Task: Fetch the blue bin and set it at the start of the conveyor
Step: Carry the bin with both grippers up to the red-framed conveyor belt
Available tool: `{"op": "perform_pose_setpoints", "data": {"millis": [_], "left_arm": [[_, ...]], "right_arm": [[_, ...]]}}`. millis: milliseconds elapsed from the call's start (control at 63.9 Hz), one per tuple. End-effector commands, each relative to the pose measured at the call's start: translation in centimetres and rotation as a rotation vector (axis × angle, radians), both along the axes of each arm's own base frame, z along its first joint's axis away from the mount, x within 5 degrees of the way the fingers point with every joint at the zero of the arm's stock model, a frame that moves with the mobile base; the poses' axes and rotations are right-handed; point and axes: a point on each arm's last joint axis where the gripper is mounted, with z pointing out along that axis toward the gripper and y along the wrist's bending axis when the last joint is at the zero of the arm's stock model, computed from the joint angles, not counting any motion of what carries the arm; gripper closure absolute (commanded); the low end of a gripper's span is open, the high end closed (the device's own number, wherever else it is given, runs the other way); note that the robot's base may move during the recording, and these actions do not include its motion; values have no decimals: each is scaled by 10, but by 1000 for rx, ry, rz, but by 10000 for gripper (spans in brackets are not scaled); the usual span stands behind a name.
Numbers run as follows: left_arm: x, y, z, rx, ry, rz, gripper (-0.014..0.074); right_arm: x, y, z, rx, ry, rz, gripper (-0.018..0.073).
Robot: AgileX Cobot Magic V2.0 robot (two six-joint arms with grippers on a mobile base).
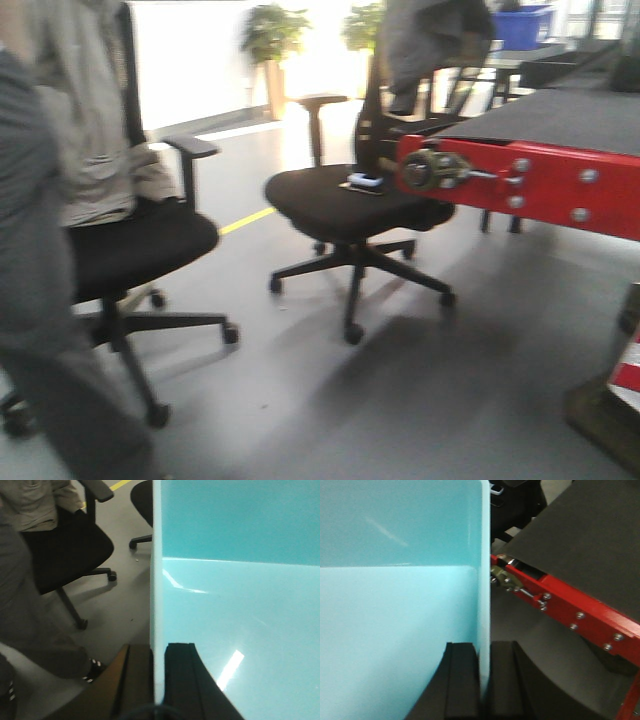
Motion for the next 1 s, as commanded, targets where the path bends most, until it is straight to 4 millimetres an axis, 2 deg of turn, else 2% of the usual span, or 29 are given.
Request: {"op": "perform_pose_setpoints", "data": {"millis": [0,985], "left_arm": [[-5,2,11,-7,-65,-9,707],[-5,2,11,-7,-66,-9,707]], "right_arm": [[-3,-6,9,-21,-52,-17,713],[-3,-6,9,-21,-52,-17,713]]}}
